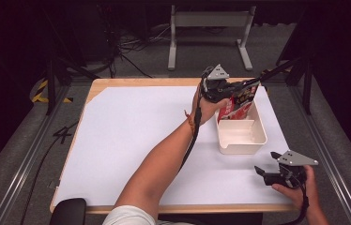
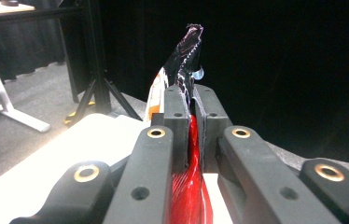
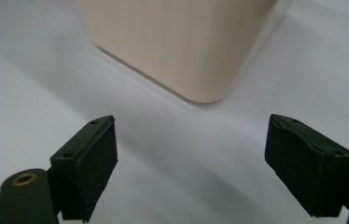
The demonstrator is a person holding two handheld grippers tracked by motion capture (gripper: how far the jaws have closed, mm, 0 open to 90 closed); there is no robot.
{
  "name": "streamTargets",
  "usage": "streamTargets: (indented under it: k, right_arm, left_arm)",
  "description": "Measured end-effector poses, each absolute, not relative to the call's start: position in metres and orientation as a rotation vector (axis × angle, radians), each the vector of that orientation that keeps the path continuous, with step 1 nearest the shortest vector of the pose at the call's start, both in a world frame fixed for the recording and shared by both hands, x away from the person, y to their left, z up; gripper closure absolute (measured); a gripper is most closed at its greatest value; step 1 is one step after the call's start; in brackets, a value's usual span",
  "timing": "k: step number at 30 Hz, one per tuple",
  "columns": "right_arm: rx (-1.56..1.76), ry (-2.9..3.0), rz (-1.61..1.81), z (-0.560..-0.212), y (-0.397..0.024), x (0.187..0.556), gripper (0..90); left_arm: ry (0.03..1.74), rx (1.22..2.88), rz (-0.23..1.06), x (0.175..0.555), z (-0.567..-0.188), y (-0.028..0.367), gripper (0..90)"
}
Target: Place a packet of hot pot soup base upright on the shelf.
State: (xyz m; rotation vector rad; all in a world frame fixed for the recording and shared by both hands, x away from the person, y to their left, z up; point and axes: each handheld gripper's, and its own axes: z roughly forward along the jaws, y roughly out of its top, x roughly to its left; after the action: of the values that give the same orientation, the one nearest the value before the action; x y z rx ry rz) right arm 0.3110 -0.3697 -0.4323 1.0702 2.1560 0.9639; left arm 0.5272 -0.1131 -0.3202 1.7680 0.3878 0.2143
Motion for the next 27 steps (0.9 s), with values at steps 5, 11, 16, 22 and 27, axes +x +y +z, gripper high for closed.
streamTargets:
  k: [5,11,16,22,27]
  right_arm:
    - [1.071,2.162,0.959,-0.4328,-0.3691,0.3115,16.6]
    - [1.067,2.166,0.956,-0.4332,-0.3682,0.3116,16.6]
    - [1.069,2.166,0.955,-0.4332,-0.3686,0.3117,16.6]
    - [1.065,2.172,0.952,-0.4334,-0.3682,0.3118,16.6]
    - [1.063,2.174,0.953,-0.4334,-0.3677,0.3116,16.7]
  left_arm:
    - [0.375,1.792,0.217,0.5274,-0.3186,-0.1129,85.2]
    - [0.367,1.819,0.238,0.5271,-0.3155,-0.1124,83.7]
    - [0.377,1.82,0.259,0.5276,-0.3142,-0.1107,80.5]
    - [0.378,1.846,0.283,0.5267,-0.3136,-0.108,77.0]
    - [0.366,1.877,0.32,0.525,-0.3116,-0.1038,71.8]
